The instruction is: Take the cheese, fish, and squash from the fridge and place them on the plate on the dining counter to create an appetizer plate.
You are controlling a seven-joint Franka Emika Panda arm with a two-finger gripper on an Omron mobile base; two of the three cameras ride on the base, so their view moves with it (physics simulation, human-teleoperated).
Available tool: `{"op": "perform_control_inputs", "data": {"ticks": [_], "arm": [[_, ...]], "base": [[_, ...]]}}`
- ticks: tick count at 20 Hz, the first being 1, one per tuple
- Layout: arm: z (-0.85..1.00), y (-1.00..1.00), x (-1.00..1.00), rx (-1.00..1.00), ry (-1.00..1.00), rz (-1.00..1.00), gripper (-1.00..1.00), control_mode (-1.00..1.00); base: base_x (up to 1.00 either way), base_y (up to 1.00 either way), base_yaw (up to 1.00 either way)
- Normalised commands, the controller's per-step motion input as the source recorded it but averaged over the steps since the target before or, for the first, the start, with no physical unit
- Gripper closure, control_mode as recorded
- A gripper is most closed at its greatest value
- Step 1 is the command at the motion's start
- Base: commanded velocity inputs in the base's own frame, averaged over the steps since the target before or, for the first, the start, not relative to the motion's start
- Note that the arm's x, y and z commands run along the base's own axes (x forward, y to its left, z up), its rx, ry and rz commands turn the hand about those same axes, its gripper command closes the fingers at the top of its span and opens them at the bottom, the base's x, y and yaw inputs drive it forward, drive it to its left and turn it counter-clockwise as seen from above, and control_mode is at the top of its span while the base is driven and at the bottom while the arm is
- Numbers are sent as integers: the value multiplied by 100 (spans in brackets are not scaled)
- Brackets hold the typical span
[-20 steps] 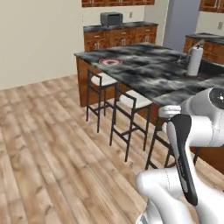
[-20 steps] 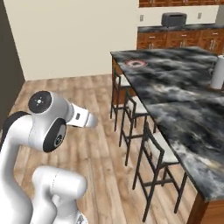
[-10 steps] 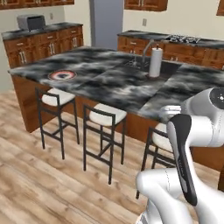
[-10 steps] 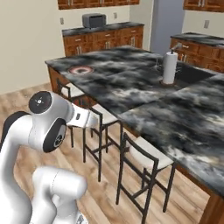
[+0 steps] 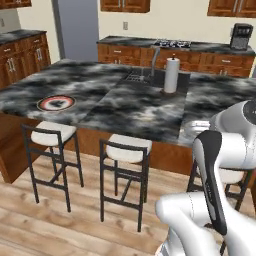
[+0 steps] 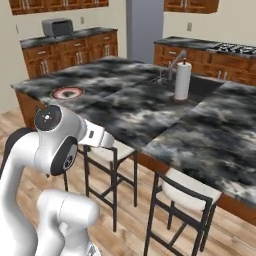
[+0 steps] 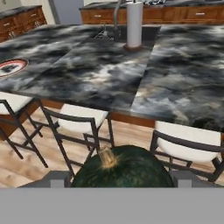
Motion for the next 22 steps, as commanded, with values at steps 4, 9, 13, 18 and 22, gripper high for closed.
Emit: {"op": "perform_control_inputs", "data": {"ticks": [4, 9, 13, 18, 22], "arm": [[0, 0, 0, 0, 0, 0, 100, 100], [0, 0, 0, 0, 0, 0, 100, 100], [0, 0, 0, 0, 0, 0, 100, 100], [0, 0, 0, 0, 0, 0, 100, 100], [0, 0, 0, 0, 0, 0, 100, 100]], "base": [[46, 100, -33], [42, 100, -33], [38, 100, -34], [35, 100, -34], [33, 100, -35]]}}
